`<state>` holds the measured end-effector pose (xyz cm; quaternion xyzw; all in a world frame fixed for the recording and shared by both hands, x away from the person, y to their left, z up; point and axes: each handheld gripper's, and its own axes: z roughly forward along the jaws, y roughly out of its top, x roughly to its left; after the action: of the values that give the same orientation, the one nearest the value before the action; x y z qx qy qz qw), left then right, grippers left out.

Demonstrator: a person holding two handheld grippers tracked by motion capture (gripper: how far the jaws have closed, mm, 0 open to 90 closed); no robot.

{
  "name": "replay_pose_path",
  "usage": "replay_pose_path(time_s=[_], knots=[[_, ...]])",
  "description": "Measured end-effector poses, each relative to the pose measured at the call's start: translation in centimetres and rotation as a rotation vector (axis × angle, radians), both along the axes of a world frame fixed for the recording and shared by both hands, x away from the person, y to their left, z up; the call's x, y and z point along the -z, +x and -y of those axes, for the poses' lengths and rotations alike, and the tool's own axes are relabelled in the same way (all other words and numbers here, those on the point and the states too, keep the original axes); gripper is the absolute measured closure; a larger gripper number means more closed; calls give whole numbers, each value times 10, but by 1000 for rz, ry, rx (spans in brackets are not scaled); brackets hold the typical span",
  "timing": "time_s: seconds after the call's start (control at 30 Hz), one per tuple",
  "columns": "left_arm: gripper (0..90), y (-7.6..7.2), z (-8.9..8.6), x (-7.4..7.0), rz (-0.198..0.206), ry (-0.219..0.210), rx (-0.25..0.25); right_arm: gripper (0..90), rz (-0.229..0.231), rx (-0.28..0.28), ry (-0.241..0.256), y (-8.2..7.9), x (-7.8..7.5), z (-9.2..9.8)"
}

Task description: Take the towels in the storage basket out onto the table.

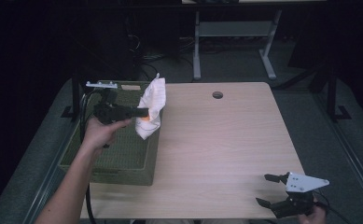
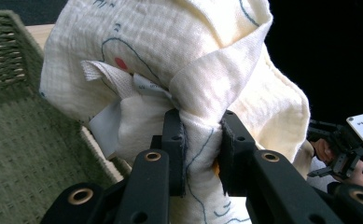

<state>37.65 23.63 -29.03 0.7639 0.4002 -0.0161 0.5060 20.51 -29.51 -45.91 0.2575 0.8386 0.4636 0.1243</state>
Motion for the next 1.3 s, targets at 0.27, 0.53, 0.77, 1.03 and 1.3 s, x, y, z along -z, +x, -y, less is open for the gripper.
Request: replay_pose_path(time_s=[0.27,0.53,0.77,1.03,1.3], knots=[[752,2,13,3,-4,5,25,138,2,1,2,0,0,1],[752,4,28,6,-7,-1,47,138,3,-2,6,0,-1,1],[752,6,44,10,-9,-13,71,138,3,-3,10,-1,-1,1],[752,8,67,14,-10,-37,113,138,7,-3,9,-1,-1,1],[752,10,86,19,-19,-28,137,138,9,1,20,-1,-1,2]])
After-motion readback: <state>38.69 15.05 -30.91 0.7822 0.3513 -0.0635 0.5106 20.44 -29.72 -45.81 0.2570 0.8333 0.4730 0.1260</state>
